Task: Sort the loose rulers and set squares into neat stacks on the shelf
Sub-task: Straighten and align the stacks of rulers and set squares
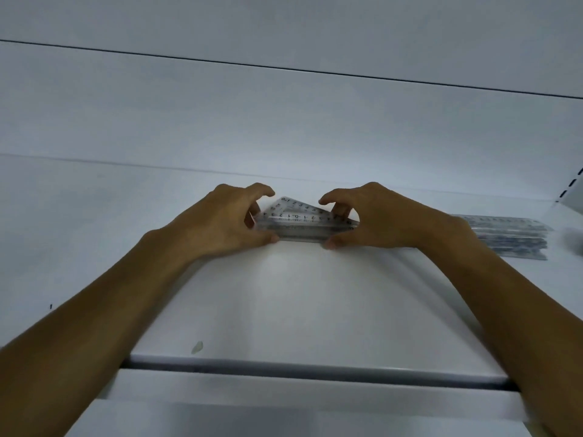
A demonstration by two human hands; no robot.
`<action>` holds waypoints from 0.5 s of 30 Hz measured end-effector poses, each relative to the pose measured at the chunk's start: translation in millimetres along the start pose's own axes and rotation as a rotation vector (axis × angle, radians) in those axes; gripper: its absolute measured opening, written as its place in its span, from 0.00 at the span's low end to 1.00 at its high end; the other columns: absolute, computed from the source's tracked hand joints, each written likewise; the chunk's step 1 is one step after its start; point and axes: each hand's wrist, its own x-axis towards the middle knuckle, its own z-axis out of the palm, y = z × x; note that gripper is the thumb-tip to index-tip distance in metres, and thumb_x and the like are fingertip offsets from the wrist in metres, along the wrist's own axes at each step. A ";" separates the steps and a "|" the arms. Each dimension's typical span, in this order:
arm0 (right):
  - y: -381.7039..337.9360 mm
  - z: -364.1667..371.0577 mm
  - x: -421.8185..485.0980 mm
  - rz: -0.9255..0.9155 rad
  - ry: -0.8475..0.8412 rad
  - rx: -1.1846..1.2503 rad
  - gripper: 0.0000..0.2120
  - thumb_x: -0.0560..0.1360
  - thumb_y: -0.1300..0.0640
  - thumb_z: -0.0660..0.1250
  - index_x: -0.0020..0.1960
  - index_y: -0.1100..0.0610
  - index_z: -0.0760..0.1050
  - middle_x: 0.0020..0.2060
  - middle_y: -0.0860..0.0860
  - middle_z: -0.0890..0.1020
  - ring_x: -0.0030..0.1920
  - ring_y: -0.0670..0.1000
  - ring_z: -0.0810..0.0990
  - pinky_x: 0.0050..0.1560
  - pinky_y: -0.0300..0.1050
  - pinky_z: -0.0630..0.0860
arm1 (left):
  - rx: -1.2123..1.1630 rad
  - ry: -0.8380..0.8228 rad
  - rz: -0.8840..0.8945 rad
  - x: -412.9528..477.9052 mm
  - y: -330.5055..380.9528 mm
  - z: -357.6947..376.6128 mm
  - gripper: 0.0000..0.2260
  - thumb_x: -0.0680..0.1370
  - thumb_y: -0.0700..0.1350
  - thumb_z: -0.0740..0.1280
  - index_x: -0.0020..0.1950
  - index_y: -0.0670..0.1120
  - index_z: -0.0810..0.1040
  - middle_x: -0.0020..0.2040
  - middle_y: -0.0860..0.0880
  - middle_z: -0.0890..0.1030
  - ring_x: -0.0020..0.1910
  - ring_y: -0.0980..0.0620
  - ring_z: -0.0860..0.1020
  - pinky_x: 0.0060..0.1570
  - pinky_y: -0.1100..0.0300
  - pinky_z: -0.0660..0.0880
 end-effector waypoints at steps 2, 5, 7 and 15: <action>0.0 0.1 0.3 -0.022 0.008 0.006 0.27 0.68 0.46 0.72 0.64 0.48 0.70 0.47 0.43 0.76 0.47 0.46 0.76 0.49 0.39 0.70 | -0.014 -0.001 -0.011 0.3 -0.8 1.0 0.28 0.68 0.54 0.72 0.66 0.54 0.69 0.41 0.63 0.72 0.39 0.67 0.73 0.38 0.74 0.67; -1.9 1.9 2.0 -0.063 0.019 0.018 0.21 0.69 0.50 0.72 0.61 0.50 0.73 0.45 0.45 0.75 0.45 0.45 0.75 0.47 0.36 0.69 | -0.041 0.008 -0.021 0.9 0.4 1.4 0.26 0.68 0.50 0.73 0.65 0.53 0.71 0.40 0.62 0.72 0.39 0.67 0.72 0.40 0.74 0.67; -2.5 2.7 2.8 -0.073 0.028 0.017 0.20 0.69 0.51 0.72 0.60 0.50 0.73 0.44 0.44 0.75 0.43 0.43 0.75 0.45 0.34 0.69 | -0.046 0.011 -0.024 0.5 1.1 0.8 0.25 0.69 0.48 0.73 0.65 0.54 0.72 0.40 0.62 0.72 0.39 0.66 0.72 0.40 0.74 0.67; -2.2 7.1 4.8 -0.084 0.050 0.050 0.19 0.66 0.50 0.71 0.56 0.49 0.73 0.43 0.45 0.79 0.39 0.39 0.75 0.41 0.34 0.71 | -0.043 0.004 -0.019 -2.0 0.6 2.0 0.26 0.67 0.41 0.69 0.65 0.52 0.72 0.46 0.55 0.78 0.38 0.65 0.74 0.44 0.65 0.73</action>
